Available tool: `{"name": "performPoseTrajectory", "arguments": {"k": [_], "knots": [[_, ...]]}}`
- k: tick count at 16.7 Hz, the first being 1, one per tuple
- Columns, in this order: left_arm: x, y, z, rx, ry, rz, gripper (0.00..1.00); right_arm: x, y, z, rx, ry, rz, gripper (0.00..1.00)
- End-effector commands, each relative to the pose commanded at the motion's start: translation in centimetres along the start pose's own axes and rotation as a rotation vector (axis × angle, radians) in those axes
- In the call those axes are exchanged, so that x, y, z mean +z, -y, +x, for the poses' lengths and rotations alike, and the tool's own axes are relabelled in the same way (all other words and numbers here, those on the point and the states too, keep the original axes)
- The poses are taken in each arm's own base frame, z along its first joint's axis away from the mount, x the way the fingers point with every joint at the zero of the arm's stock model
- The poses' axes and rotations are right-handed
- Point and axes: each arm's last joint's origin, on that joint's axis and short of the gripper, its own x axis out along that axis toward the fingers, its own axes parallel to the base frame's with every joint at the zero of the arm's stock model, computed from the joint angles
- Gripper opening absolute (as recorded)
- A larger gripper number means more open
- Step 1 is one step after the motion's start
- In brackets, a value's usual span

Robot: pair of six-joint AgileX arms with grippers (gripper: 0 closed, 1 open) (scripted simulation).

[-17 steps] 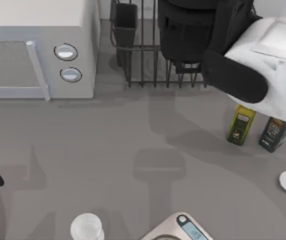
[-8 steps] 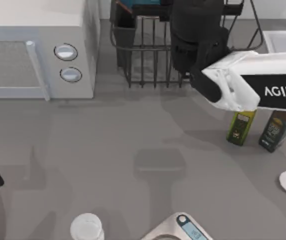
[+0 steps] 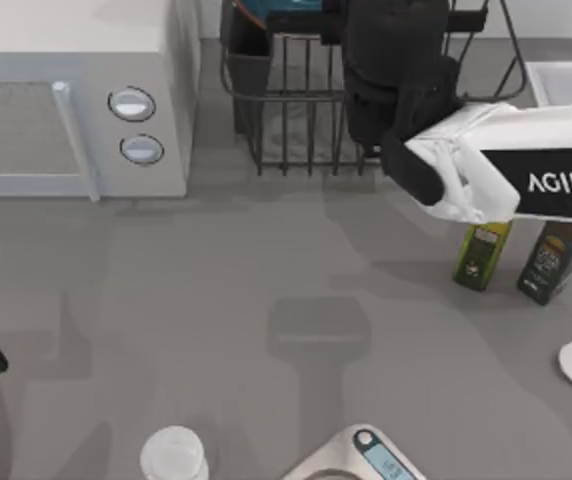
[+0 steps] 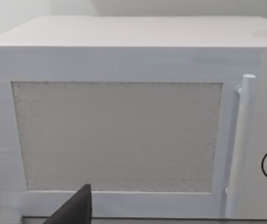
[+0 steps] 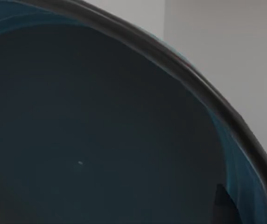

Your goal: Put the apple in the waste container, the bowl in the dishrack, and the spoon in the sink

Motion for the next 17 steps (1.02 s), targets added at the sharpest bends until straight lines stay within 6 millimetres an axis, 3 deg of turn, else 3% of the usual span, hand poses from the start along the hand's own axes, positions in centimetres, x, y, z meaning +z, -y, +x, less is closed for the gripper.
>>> {"name": "performPoseTrajectory", "arguments": {"k": [10, 17], "knots": [[0.0, 0.0, 0.0, 0.0, 0.0, 0.0, 1.0, 0.0, 0.0, 0.0, 0.0, 0.0, 0.0, 0.98], [0.0, 0.0, 0.0, 0.0, 0.0, 0.0, 1.0, 0.0, 0.0, 0.0, 0.0, 0.0, 0.0, 1.0]]}}
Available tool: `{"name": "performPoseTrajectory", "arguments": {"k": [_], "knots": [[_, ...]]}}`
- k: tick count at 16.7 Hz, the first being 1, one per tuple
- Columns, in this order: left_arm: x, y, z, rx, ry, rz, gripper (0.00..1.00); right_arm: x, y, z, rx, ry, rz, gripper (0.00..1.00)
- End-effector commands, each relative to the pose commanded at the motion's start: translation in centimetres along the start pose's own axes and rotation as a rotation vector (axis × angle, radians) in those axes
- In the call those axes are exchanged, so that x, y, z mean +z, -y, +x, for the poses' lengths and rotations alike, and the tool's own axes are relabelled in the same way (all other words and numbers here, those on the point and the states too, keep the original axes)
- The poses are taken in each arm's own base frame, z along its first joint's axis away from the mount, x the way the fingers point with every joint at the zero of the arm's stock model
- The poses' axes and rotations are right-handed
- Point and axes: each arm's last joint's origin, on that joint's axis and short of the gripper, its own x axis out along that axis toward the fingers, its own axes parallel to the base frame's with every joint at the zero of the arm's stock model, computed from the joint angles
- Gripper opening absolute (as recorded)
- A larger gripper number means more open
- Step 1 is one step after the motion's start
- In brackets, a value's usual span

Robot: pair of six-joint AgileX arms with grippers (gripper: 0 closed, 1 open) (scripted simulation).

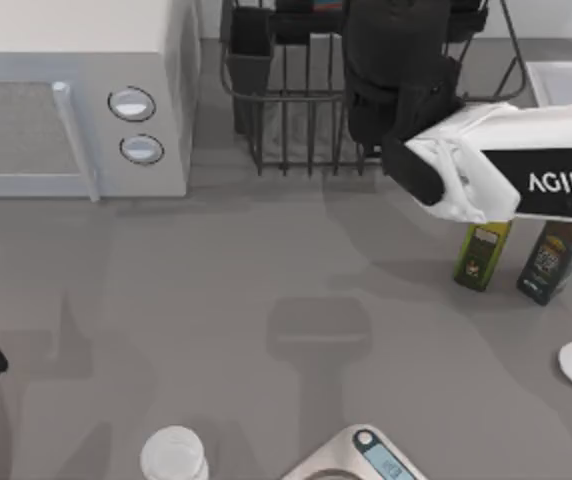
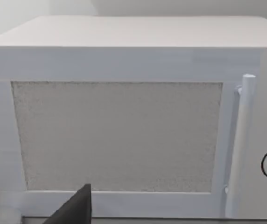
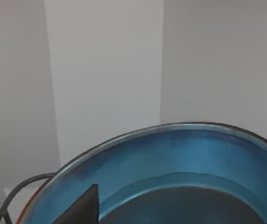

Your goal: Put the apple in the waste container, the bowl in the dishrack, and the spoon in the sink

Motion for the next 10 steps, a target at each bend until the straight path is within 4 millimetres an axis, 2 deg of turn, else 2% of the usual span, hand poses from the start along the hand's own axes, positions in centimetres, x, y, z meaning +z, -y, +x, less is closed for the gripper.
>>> {"name": "performPoseTrajectory", "arguments": {"k": [5, 8, 10], "knots": [[0.0, 0.0, 0.0, 0.0, 0.0, 0.0, 1.0, 0.3, 0.4, -0.6, 0.003, -0.006, -0.006, 1.0], [0.0, 0.0, 0.0, 0.0, 0.0, 0.0, 1.0, 1.5, 2.5, -2.7, 0.008, -0.029, -0.028, 1.0], [0.0, 0.0, 0.0, 0.0, 0.0, 0.0, 1.0, 2.8, 5.0, -4.9, 0.011, -0.044, -0.041, 1.0]]}}
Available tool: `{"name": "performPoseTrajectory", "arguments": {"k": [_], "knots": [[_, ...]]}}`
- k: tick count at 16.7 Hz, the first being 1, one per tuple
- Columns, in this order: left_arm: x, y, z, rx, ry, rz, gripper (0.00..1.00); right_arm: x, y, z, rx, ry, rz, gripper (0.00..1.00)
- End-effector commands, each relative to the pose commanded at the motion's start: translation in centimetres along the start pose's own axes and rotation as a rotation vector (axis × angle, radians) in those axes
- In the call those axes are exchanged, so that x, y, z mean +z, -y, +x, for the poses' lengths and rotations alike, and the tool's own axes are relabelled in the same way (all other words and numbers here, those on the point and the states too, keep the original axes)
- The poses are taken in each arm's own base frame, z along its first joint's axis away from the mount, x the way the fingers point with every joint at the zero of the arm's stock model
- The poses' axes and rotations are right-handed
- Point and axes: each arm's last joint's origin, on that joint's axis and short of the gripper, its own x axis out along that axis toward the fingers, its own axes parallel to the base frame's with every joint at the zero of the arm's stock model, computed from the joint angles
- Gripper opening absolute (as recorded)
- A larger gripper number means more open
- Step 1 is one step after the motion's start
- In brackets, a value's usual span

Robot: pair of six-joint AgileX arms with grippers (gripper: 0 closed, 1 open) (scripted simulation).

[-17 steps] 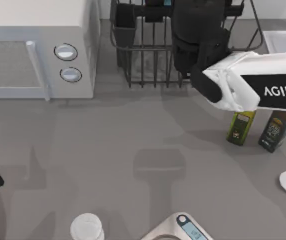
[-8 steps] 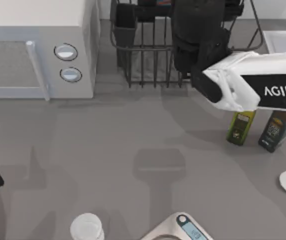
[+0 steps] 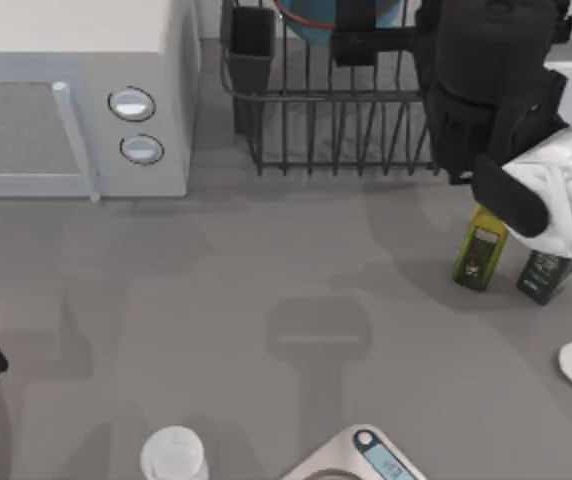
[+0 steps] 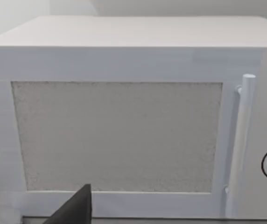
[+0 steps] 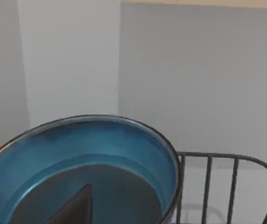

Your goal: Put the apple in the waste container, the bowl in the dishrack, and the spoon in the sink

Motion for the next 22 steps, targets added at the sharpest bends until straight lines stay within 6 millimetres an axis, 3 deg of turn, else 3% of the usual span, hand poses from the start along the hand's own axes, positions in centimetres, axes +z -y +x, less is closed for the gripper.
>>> {"name": "performPoseTrajectory", "arguments": {"k": [3, 6, 9, 11, 14, 17, 22], "knots": [[0.0, 0.0, 0.0, 0.0, 0.0, 0.0, 1.0, 1.7, 5.1, -4.6, 0.003, -0.004, -0.004, 1.0], [0.0, 0.0, 0.0, 0.0, 0.0, 0.0, 1.0, 2.3, 11.1, -10.5, 0.004, 0.023, 0.014, 1.0], [0.0, 0.0, 0.0, 0.0, 0.0, 0.0, 1.0, 0.3, 16.0, -16.2, 0.003, 0.057, 0.031, 1.0], [0.0, 0.0, 0.0, 0.0, 0.0, 0.0, 1.0, -2.2, 18.1, -19.0, 0.001, 0.072, 0.036, 1.0], [0.0, 0.0, 0.0, 0.0, 0.0, 0.0, 1.0, -6.1, 19.8, -21.3, 0.0, 0.069, 0.037, 1.0], [0.0, 0.0, 0.0, 0.0, 0.0, 0.0, 1.0, -9.1, 20.7, -22.1, -0.001, 0.054, 0.039, 1.0], [0.0, 0.0, 0.0, 0.0, 0.0, 0.0, 1.0, -10.5, 21.0, -22.3, -0.001, 0.044, 0.041, 1.0]]}}
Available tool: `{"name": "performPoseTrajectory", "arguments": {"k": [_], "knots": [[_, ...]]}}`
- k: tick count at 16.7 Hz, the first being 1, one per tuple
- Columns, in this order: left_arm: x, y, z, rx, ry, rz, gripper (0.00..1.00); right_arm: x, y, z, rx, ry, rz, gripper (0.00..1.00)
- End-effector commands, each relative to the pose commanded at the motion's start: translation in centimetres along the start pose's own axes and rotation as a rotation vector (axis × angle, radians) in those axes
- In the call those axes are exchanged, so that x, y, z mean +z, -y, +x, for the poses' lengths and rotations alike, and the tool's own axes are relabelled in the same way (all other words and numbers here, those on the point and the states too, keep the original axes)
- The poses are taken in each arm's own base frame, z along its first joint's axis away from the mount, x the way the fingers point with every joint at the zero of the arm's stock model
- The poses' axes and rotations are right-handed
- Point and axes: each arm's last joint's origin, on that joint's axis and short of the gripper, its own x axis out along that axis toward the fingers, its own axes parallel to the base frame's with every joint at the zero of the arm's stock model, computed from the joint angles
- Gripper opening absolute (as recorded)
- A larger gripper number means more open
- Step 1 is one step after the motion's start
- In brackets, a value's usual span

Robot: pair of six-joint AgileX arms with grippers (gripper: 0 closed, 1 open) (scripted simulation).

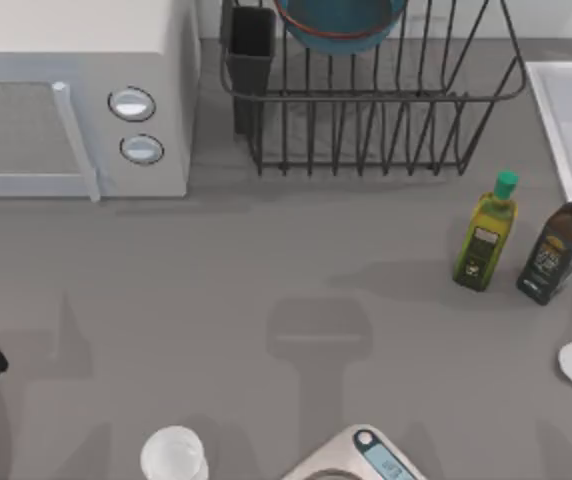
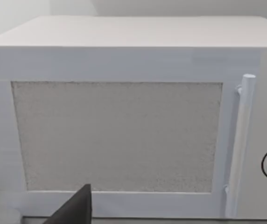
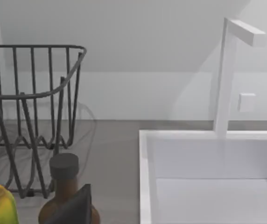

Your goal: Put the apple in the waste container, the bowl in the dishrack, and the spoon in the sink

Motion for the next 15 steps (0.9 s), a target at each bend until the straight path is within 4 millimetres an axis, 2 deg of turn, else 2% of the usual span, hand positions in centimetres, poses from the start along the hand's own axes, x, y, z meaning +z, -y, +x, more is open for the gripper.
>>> {"name": "performPoseTrajectory", "arguments": {"k": [5, 8, 11, 15], "knots": [[0.0, 0.0, 0.0, 0.0, 0.0, 0.0, 1.0, 0.2, 0.0, 0.0, 0.0, -0.013, -0.012, 1.0], [0.0, 0.0, 0.0, 0.0, 0.0, 0.0, 1.0, 1.3, 0.1, 0.2, -0.005, -0.123, -0.106, 1.0], [0.0, 0.0, 0.0, 0.0, 0.0, 0.0, 1.0, 2.7, 0.3, 1.1, 0.016, -0.34, -0.272, 1.0], [0.0, 0.0, 0.0, 0.0, 0.0, 0.0, 1.0, 4.0, 0.8, 3.7, 0.149, -0.732, -0.517, 1.0]]}}
